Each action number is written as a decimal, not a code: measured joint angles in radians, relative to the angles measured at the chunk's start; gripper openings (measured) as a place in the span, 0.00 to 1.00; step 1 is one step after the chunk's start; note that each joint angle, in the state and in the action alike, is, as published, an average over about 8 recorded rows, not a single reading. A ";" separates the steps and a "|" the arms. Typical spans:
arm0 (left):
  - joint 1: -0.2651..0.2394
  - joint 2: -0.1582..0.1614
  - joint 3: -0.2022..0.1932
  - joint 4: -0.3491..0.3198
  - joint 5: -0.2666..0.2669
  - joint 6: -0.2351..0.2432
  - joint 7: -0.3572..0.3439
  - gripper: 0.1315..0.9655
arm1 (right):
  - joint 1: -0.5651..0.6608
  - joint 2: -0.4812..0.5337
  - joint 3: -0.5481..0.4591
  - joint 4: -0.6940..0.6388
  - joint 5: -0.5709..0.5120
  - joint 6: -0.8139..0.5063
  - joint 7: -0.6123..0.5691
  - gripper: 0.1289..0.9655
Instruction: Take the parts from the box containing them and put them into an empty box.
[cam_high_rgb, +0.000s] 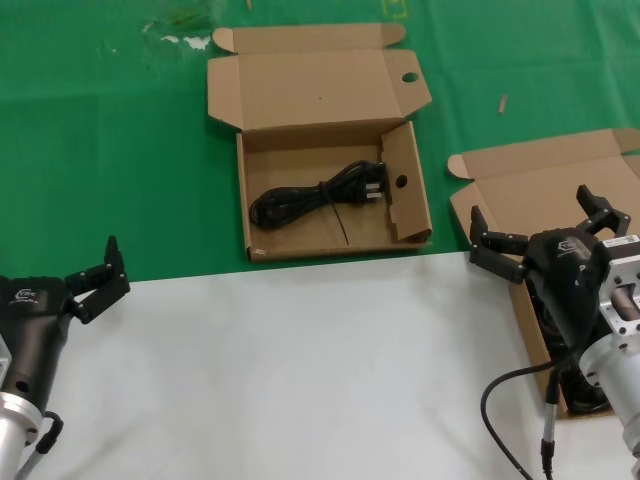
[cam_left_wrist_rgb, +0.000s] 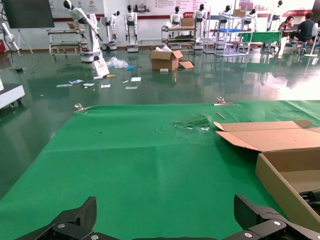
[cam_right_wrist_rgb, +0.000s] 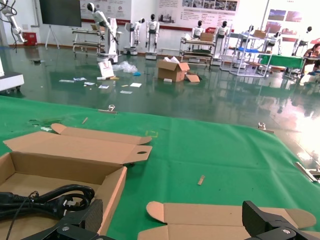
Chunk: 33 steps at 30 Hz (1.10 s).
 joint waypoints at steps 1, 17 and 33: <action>0.000 0.000 0.000 0.000 0.000 0.000 0.000 1.00 | 0.000 0.000 0.000 0.000 0.000 0.000 0.000 1.00; 0.000 0.000 0.000 0.000 0.000 0.000 0.000 1.00 | 0.000 0.000 0.000 0.000 0.000 0.000 0.000 1.00; 0.000 0.000 0.000 0.000 0.000 0.000 0.000 1.00 | 0.000 0.000 0.000 0.000 0.000 0.000 0.000 1.00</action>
